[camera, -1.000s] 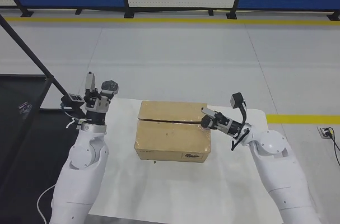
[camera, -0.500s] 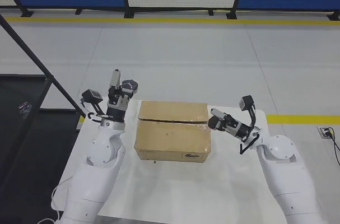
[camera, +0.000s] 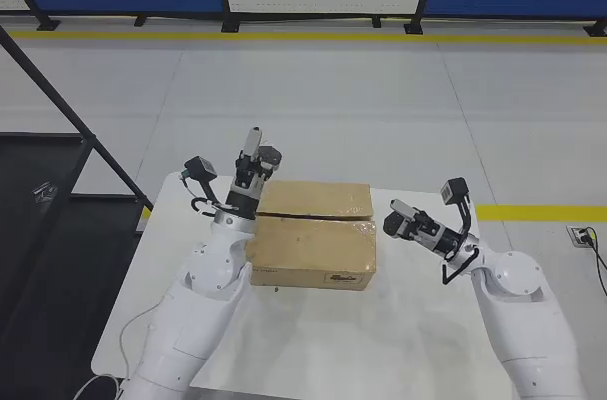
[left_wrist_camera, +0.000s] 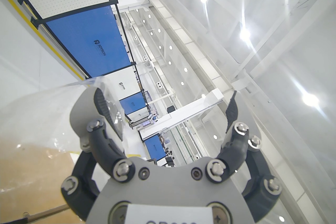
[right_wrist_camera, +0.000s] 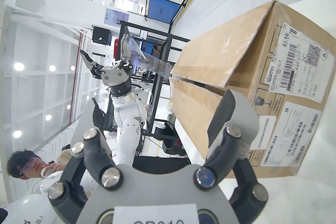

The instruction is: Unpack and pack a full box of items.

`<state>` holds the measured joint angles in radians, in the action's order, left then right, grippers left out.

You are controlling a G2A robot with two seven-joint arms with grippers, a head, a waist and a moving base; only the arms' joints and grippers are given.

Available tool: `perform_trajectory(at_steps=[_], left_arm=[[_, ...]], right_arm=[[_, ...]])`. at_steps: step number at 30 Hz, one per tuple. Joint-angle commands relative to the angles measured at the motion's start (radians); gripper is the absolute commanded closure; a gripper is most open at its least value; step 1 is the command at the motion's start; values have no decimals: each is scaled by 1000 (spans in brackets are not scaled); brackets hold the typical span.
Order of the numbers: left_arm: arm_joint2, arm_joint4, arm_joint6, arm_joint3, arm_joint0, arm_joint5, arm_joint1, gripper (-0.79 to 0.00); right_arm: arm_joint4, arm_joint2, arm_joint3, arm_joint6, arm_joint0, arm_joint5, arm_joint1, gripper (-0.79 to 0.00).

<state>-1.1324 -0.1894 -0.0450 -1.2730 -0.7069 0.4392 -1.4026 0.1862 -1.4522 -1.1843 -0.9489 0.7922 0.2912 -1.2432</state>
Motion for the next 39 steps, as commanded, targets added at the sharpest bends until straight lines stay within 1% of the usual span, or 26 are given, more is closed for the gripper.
perform_trajectory(at_steps=[1, 10, 25, 30, 39], left_arm=[[9, 4, -2, -5, 0, 4, -5, -785], [24, 33, 5, -31, -16, 1, -18, -785], [21, 57, 67, -96, -76, -12, -28, -785], [43, 66, 74, -79, -71, -22, -37, -785], [86, 65, 67, -2, -33, -21, -61, -785]], right_arm=[[1, 1, -1, -1, 1, -1, 2, -785], [15, 3, 1, -1, 8, 5, 12, -785], [36, 26, 9, 9, 9, 15, 22, -785], [48, 18, 2, 23, 25, 27, 27, -785], [81, -21, -32, 45, 89, 58, 41, -785]])
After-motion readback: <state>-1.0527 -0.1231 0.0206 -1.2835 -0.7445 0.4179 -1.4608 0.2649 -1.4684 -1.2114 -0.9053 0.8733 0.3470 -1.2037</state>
